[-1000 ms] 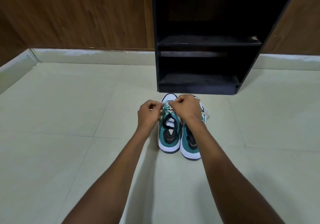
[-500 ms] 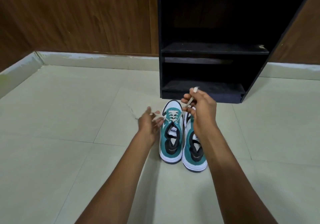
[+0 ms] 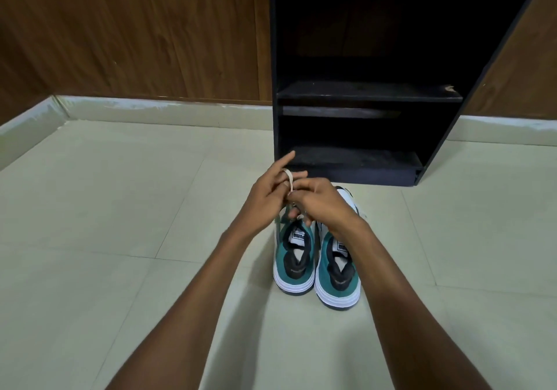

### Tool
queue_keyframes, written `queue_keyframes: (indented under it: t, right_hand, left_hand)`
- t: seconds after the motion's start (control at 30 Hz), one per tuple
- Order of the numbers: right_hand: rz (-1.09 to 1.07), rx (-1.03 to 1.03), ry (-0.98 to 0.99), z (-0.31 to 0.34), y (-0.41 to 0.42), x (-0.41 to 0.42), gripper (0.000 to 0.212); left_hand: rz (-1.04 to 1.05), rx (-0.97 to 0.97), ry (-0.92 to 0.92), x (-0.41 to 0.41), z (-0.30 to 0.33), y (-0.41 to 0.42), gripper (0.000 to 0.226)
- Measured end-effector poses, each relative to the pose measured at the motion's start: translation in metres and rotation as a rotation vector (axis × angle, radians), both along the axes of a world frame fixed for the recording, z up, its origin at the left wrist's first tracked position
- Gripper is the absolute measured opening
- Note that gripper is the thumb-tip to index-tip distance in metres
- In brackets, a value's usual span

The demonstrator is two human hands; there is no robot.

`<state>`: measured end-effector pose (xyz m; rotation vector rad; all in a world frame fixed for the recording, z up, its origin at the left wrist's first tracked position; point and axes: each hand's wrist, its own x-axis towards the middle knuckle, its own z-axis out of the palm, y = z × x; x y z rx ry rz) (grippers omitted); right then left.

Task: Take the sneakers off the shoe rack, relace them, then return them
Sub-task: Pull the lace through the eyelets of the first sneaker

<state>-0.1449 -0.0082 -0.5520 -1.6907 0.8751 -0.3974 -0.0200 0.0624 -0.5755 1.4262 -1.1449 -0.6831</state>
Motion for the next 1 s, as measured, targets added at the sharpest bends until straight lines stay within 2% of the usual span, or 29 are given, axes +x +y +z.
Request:
queue_keyframes:
  t: [0.13, 0.27, 0.43, 0.57, 0.63, 0.7, 0.77, 0.83, 0.93, 1.0]
  right_hand:
    - [-0.131, -0.098, -0.052, -0.003, -0.006, -0.007, 0.015]
    - [-0.142, -0.035, -0.128, -0.003, -0.007, -0.012, 0.019]
    - [-0.196, -0.089, -0.137, 0.000, -0.002, -0.013, 0.020]
    - [-0.222, -0.237, -0.064, 0.001, -0.002, -0.017, 0.018]
    - [-0.238, -0.244, -0.048, -0.001, -0.004, -0.018, 0.018]
    - [-0.263, -0.219, -0.045, -0.002, -0.005, -0.019, 0.018]
    - [-0.277, -0.201, -0.032, -0.005, -0.006, -0.019, 0.017]
    - [-0.307, -0.198, -0.020, -0.009, -0.005, -0.018, 0.016]
    - [-0.403, -0.179, -0.026, -0.013, -0.007, -0.019, 0.021]
    - [-0.416, -0.133, -0.046, -0.012, -0.006, -0.020, 0.036]
  left_hand:
    - [0.077, 0.032, -0.128, 0.017, -0.002, 0.000, 0.040]
    - [0.083, -0.025, -0.058, 0.006, -0.004, 0.005, 0.031]
    - [0.059, -0.012, -0.040, -0.007, -0.002, 0.006, 0.041]
    - [0.034, 0.007, -0.309, -0.009, -0.003, 0.009, 0.061]
    - [0.085, 0.027, -0.417, -0.009, -0.004, 0.010, 0.064]
    - [0.142, 0.043, -0.541, -0.008, -0.007, 0.013, 0.055]
    - [0.156, -0.002, -0.775, -0.008, -0.011, 0.015, 0.035]
    - [0.172, -0.063, -0.905, -0.008, -0.016, 0.017, 0.019]
    - [0.194, -0.059, -0.884, -0.005, -0.024, 0.017, 0.015]
    - [0.133, 0.022, -0.700, -0.005, -0.024, 0.016, 0.013]
